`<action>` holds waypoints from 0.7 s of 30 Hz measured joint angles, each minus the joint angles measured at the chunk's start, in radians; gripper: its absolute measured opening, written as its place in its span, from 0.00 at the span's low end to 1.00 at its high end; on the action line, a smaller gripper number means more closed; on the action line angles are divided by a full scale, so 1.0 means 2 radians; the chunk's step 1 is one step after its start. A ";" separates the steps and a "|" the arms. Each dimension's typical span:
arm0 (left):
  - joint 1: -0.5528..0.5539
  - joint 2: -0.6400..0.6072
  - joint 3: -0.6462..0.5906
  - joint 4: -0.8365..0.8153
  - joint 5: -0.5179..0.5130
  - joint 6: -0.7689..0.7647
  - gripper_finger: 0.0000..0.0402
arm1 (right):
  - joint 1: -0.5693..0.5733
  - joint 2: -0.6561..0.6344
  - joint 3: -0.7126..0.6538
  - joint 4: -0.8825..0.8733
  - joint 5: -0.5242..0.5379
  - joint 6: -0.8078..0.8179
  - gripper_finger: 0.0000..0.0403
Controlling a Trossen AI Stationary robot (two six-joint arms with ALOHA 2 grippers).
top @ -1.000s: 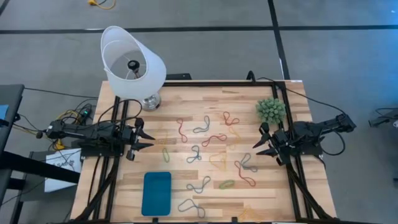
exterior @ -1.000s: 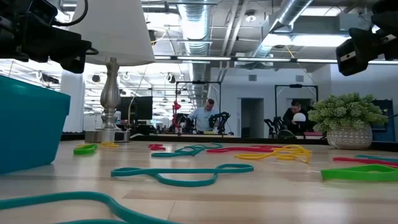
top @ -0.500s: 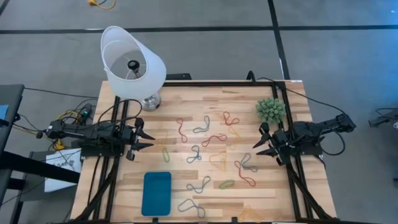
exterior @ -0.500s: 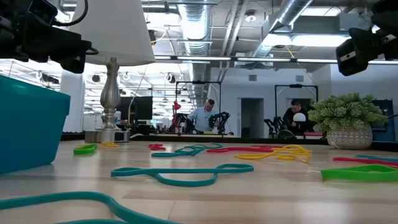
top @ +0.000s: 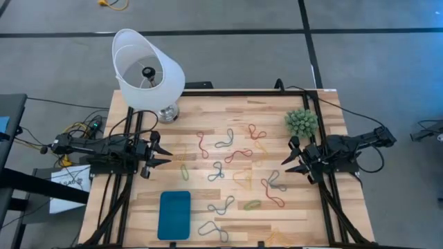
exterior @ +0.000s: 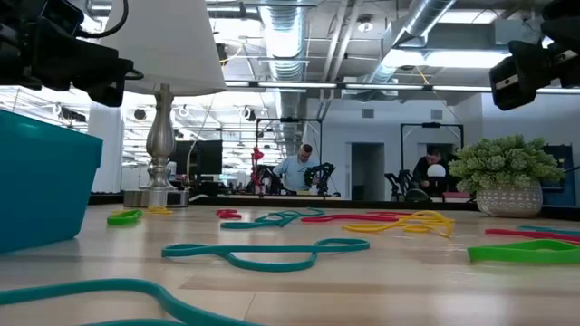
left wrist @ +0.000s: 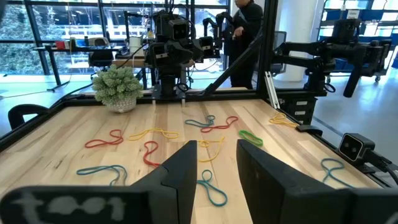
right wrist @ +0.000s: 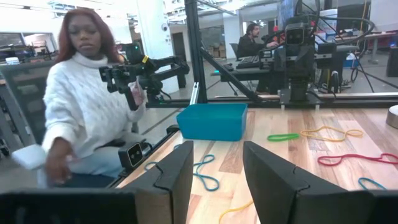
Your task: Pick and place items into bin
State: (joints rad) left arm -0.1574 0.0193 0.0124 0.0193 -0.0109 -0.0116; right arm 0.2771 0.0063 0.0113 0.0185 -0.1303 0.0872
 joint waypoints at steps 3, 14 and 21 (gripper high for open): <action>0.000 0.000 0.000 0.000 0.000 0.000 0.26 | 0.000 0.000 0.000 0.000 0.000 0.000 0.33; 0.000 0.000 0.000 0.000 0.000 0.000 0.26 | 0.000 0.000 0.000 0.000 0.000 0.000 0.33; 0.000 0.000 0.000 0.007 -0.001 -0.002 0.26 | 0.000 0.000 0.000 0.000 0.000 0.000 0.33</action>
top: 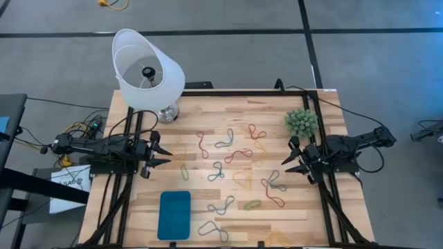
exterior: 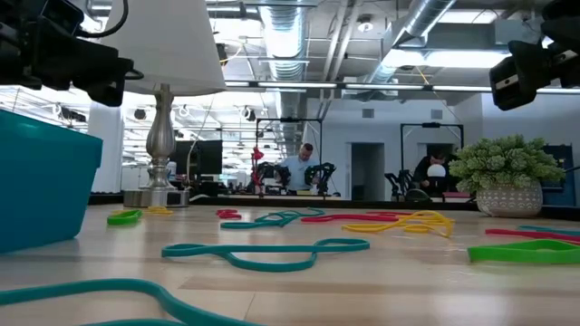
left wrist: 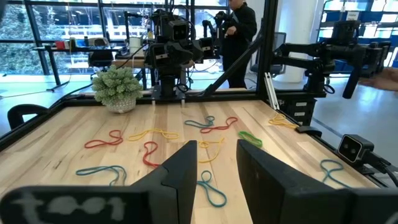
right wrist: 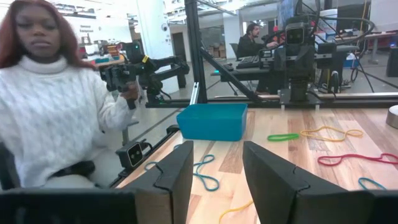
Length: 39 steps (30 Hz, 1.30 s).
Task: Pick and place items into bin
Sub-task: Put the red rubber band into the blue bin
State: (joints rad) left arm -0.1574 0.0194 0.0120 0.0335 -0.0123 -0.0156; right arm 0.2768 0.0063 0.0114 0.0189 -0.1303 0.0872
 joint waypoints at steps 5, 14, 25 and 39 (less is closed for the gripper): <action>0.000 0.000 0.000 0.005 0.000 -0.021 0.26 | 0.000 0.000 0.000 0.003 0.000 -0.005 0.33; 0.000 0.000 0.000 -0.001 0.002 -0.082 0.26 | 0.000 0.000 0.000 0.013 0.000 -0.016 0.33; 0.000 0.000 0.000 0.017 -0.064 -0.098 0.26 | 0.002 0.000 -0.001 0.077 0.010 -0.001 0.33; 0.000 0.000 0.000 0.072 -0.096 -0.147 0.26 | -0.027 0.082 0.037 -0.031 0.190 -0.004 0.33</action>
State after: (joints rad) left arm -0.1577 0.0193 0.0120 0.1784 -0.2039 -0.3099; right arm 0.2226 0.1694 0.0863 -0.0440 0.2506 0.0783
